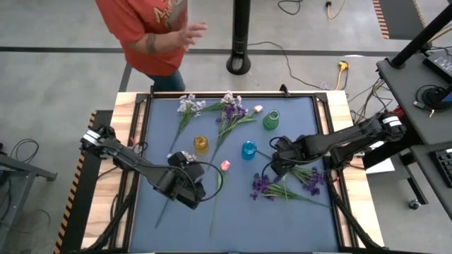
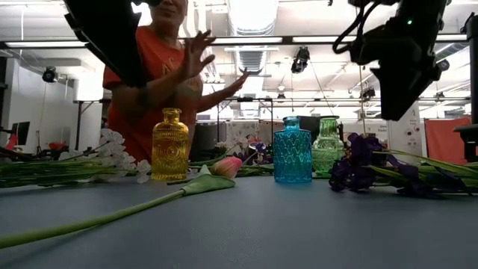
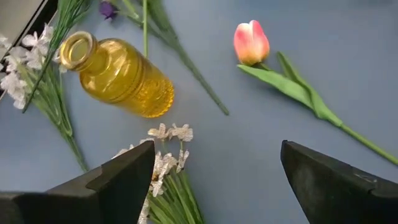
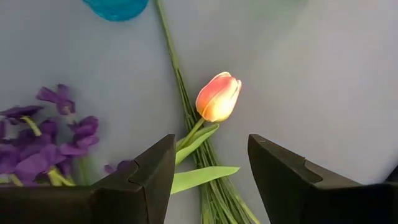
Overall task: Sort flowers into vase by color
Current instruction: Put the bottom right pink tulip into the blue flower vase
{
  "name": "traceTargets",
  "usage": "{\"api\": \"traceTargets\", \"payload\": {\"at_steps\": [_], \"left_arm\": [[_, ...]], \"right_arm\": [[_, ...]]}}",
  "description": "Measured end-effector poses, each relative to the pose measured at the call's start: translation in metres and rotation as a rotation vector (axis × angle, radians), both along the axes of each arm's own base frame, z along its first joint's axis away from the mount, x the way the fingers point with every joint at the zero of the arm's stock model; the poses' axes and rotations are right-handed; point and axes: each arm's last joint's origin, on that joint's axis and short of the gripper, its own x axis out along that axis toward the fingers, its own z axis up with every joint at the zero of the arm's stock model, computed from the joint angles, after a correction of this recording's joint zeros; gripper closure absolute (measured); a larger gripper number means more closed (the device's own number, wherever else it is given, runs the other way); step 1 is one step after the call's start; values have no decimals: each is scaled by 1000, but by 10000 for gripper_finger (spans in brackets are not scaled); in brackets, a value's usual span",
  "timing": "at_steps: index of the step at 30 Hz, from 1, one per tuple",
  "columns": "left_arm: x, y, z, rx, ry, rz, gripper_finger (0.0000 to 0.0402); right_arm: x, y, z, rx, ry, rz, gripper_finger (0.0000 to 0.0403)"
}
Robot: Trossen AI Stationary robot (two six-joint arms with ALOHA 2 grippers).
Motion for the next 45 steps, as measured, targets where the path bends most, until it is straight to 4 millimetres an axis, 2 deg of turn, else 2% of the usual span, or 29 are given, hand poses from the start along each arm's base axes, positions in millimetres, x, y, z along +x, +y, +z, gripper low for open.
{"api": "traceTargets", "payload": {"at_steps": [4,9,15,23,28,35,40,45], "left_arm": [[0,-2,3,29,5,-87,90],[7,-3,4,107,57,-286,105],[8,0,7,204,131,-447,123],[21,-11,17,76,-139,-339,134],[24,-12,13,45,-163,-292,134],[24,-12,13,78,-190,-255,134],[24,-11,13,92,-204,-235,134],[25,-10,14,127,-217,-220,134]], "right_arm": [[7,1,-13,-11,48,11,201],[13,1,-29,-23,115,-13,167],[17,-11,-38,-16,114,-107,136],[14,-25,-57,-20,105,-66,141],[4,-29,-75,-21,131,-85,144],[6,-28,-81,-12,75,-87,148],[6,-27,-87,20,29,-108,179],[7,-27,-89,23,5,-115,228]]}}
